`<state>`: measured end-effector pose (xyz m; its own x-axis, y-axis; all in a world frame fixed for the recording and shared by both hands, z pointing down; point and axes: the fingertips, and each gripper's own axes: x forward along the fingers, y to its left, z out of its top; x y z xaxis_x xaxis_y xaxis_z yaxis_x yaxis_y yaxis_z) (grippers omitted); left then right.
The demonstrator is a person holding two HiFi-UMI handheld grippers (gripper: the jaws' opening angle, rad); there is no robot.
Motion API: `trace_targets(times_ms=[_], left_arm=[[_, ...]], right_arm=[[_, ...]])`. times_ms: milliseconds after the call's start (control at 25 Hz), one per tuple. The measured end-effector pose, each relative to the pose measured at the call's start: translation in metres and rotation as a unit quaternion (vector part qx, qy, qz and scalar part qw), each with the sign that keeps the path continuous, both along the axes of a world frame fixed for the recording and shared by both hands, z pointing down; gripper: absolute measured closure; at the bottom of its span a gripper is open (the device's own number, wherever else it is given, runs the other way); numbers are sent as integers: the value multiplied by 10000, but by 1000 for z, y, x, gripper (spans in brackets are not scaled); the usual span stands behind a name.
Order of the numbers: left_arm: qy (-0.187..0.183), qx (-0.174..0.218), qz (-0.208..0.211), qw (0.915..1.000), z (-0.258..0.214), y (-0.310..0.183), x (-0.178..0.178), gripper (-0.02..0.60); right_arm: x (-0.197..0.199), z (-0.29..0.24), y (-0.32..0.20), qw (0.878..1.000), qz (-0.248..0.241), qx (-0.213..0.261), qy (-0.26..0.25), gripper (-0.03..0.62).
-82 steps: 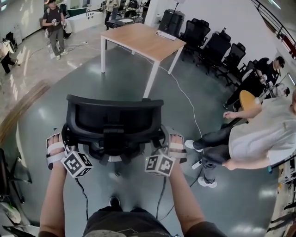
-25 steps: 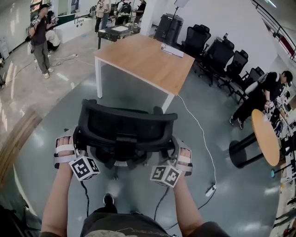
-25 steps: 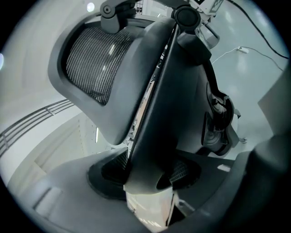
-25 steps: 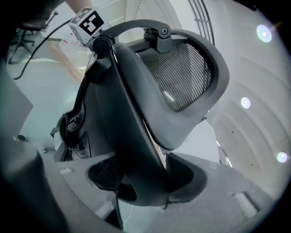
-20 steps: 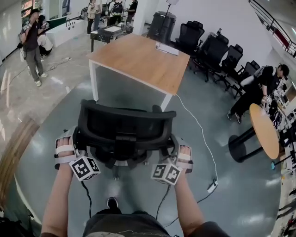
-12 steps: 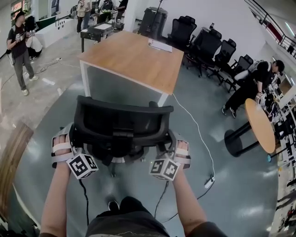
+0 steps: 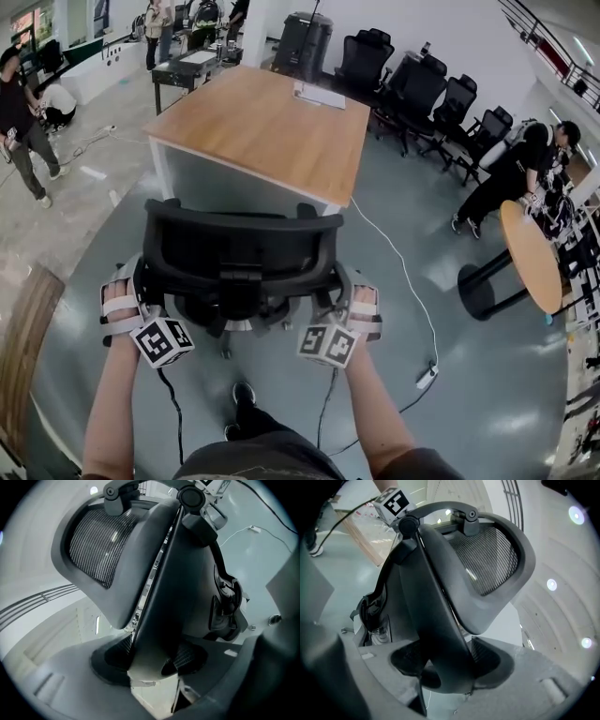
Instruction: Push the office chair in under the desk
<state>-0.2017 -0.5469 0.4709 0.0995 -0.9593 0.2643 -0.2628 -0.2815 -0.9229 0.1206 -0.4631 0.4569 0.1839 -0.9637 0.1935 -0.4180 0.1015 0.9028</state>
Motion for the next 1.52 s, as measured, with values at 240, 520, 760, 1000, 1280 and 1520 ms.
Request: trace_targets(times_ms=[240, 520, 760, 1000, 1280, 1520], left_arm=[[42, -74, 14, 10000, -10, -49, 7, 324], [73, -128, 74, 9999, -8, -96, 12, 322], [76, -29, 257, 9996, -15, -127, 19, 322], [54, 93, 565, 9983, -17, -163, 24, 322], [127, 233, 906, 9955, -10, -216, 31, 322], [77, 166, 1152, 9932, -19, -254, 39, 322]], right_arm=[[4, -10, -33, 9999, 85, 36, 40, 344], [5, -8, -68, 9997, 253, 33, 26, 344], [8, -14, -91, 9993, 372, 62, 34, 344], [9, -17, -118, 9982, 591, 67, 9, 344], [7, -10, -152, 9962, 864, 103, 15, 344], [8, -16, -178, 9937, 1115, 102, 10, 343]])
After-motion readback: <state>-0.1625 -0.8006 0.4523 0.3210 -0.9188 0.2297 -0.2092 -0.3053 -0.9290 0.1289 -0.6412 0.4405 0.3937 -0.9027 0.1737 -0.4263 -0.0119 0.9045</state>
